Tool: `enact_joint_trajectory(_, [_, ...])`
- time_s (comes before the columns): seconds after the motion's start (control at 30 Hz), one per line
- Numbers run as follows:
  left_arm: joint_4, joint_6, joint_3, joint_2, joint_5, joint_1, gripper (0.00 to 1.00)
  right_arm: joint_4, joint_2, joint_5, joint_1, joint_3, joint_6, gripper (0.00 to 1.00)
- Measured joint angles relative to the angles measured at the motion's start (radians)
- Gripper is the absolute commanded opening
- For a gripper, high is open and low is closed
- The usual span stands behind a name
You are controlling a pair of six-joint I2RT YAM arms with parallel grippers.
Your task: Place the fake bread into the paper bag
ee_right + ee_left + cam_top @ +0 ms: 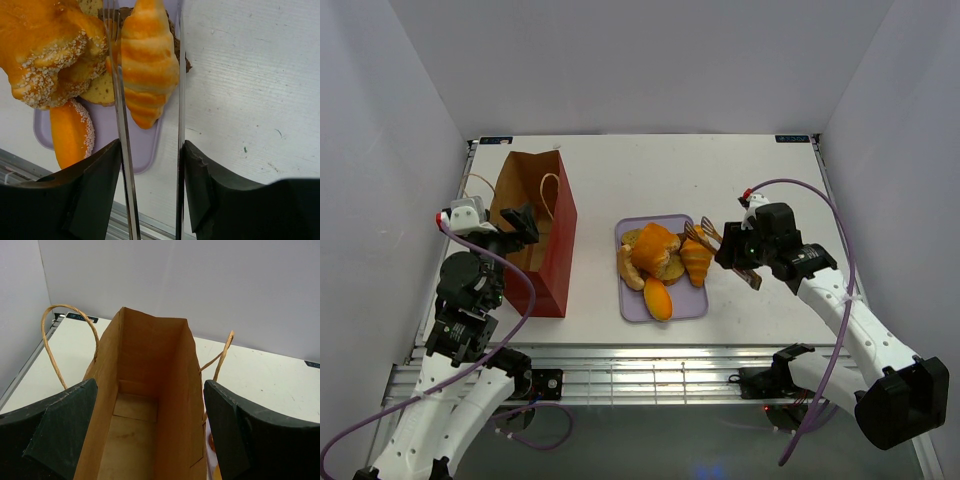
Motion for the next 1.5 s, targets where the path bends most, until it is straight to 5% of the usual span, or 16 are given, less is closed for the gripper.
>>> enact_joint_trajectory(0.67, [-0.004,0.003,0.000,-0.045,-0.087,-0.007,0.98,-0.055,-0.002,-0.024,0.000,0.052,0.000,0.26])
enact_joint_trajectory(1.13, [0.001,0.003,-0.011,-0.070,-0.127,-0.008,0.98,-0.151,-0.024,-0.085,0.000,0.212,-0.012,0.25])
enact_joint_trajectory(1.5, [0.006,0.004,-0.027,-0.117,-0.199,-0.008,0.98,-0.207,0.101,-0.169,0.002,0.578,-0.061,0.25])
